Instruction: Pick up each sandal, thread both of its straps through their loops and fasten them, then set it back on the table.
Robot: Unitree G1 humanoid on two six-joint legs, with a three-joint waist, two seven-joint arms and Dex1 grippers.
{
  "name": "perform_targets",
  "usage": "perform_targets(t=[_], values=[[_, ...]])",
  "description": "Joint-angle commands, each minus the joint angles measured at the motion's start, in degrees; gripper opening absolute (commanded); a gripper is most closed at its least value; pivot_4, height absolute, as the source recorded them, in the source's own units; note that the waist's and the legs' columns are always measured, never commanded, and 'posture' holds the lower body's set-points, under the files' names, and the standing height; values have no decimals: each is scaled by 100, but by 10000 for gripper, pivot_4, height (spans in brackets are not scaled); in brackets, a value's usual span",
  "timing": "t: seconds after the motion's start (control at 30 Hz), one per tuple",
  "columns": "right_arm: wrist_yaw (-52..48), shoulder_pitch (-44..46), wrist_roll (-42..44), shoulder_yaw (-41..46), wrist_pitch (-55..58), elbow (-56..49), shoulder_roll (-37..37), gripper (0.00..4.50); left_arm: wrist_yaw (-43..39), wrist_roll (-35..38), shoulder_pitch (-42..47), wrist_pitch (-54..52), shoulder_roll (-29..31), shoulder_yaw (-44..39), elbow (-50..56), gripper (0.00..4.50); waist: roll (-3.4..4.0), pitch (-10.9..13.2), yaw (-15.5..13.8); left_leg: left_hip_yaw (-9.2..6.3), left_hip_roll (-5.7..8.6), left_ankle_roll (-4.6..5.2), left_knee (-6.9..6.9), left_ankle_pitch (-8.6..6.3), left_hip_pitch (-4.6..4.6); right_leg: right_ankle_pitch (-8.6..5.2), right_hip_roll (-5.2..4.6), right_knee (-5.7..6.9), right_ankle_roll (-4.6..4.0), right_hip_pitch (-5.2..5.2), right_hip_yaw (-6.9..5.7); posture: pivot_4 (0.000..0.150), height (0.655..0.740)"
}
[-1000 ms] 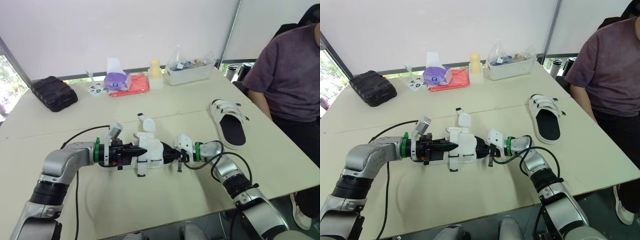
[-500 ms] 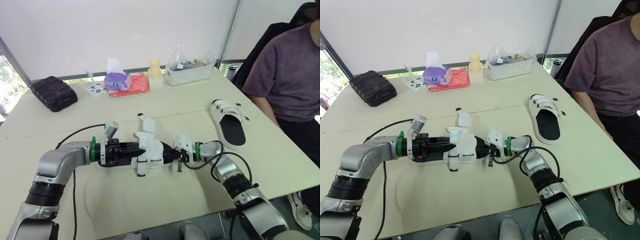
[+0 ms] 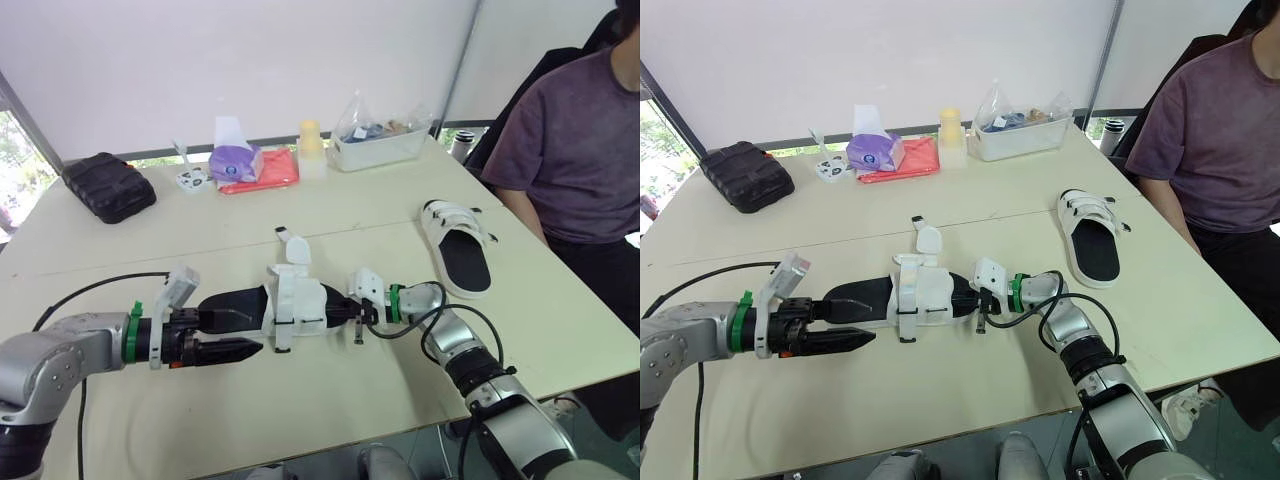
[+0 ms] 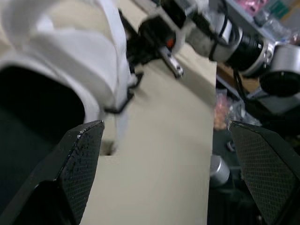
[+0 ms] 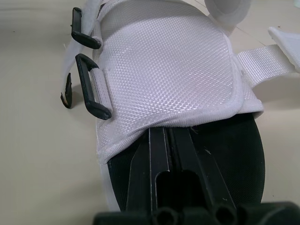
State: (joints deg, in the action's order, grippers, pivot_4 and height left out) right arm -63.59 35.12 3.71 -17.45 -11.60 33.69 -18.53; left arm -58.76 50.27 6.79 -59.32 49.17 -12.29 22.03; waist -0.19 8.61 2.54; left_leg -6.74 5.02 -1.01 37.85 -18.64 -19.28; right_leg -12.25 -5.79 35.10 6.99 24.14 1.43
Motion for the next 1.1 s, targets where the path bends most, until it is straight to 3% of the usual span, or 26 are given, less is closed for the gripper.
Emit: perform_targets(t=[0.03, 0.3, 0.63, 0.73, 0.97, 1.1], values=[[71, -224, -461, -311, 209, 615, 39, 0, 195, -255, -54, 391, -174, 243, 191, 44065, 0, 0, -1, 0, 0, 0, -1, 0, 1, 0, 0, 0, -1, -1, 0, 1500, 7400], [20, -250, -479, -345, 207, 586, 47, 0, 252, -1102, -106, 1206, -451, 1168, 8, 44065, -3, -2, 8, 1, -4, -3, -11, -1, 5, 3, 4, -1, 4, 2, 0, 1500, 7400], [20, -342, -481, -349, 236, 475, 21, 0, 382, -1420, 233, 1544, -951, 1493, -515, 44065, -3, -2, 2, 1, -8, -3, -21, -1, 7, 2, 9, -2, 2, 5, 0, 1500, 7400], [31, -346, -486, -355, 240, 468, 31, 0, 300, -1460, 293, 1551, -1002, 1591, -556, 36062, -5, -3, -1, 0, -8, -3, -21, -1, 7, 2, 9, -2, 2, 5, 0, 1500, 7400], [52, -478, -485, -369, 272, 311, 5, 0, -24, -1109, 174, 1110, -850, 1590, -328, 1794, -6, -3, 5, 1, -9, -3, -34, -1, 11, 1, 10, -2, 1, 8, 0, 1500, 7400], [63, -559, -481, -377, 313, 202, -21, 0, -228, -704, -53, 730, -644, 1478, -45, 526, -6, -4, 6, 1, -11, -4, -54, 0, 18, -3, 11, -5, -6, 10, 0, 1500, 7400]])
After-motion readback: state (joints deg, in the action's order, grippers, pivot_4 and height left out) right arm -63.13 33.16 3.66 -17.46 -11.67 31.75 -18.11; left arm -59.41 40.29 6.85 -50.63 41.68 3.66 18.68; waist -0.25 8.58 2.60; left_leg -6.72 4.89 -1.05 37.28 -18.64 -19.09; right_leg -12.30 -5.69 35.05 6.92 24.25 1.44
